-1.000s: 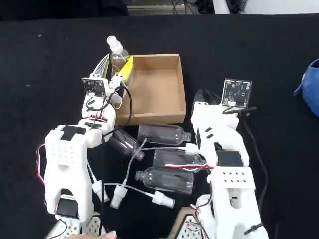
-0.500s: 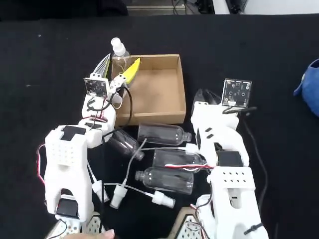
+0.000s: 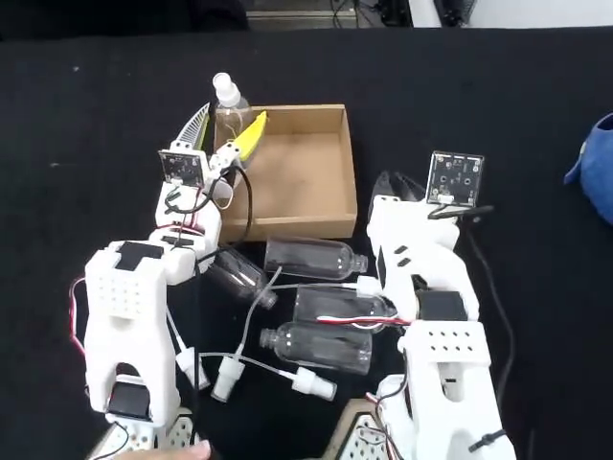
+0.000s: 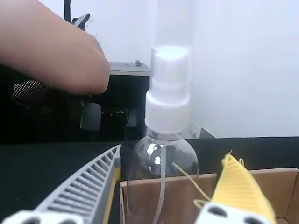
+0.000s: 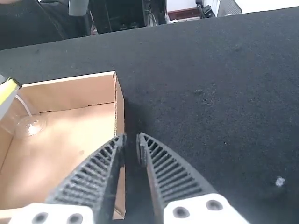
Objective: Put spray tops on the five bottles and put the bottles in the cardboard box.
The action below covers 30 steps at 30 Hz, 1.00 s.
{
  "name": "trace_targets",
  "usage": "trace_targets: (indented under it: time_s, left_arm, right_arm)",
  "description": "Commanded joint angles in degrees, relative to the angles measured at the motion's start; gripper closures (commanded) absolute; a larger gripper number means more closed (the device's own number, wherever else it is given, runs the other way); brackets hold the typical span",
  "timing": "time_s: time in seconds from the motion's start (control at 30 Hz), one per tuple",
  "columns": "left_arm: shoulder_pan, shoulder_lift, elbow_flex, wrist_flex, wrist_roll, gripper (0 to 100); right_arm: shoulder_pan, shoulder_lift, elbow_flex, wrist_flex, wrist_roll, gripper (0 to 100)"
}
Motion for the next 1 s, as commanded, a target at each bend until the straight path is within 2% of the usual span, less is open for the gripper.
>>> trace_targets:
  time_s: [0.0, 0.17, 0.4, 0.7, 0.97]
  left_arm:
    - [-0.9, -1.5, -0.2, -1.3, -0.7, 80]
    - [-0.6, -4.8, 0.2, -0.2, -0.7, 80]
    - [-1.0, -15.4, 2.8, 14.2, -0.4, 80]
    - [-1.4, -21.6, 8.4, 14.6, -0.8, 80]
    - [-1.7, -33.2, 17.4, 16.8, -0.8, 80]
  right_arm:
    - [1.4, -0.7, -0.5, -1.8, -0.4, 97.3]
    - [1.5, -0.7, -0.5, -1.8, -0.4, 97.3]
    - [1.5, -0.7, -0.5, -1.8, -0.4, 97.3]
    - [1.3, -0.7, -0.4, -1.8, -0.4, 97.3]
    - [1.2, -0.7, -0.4, -1.8, -0.4, 97.3]
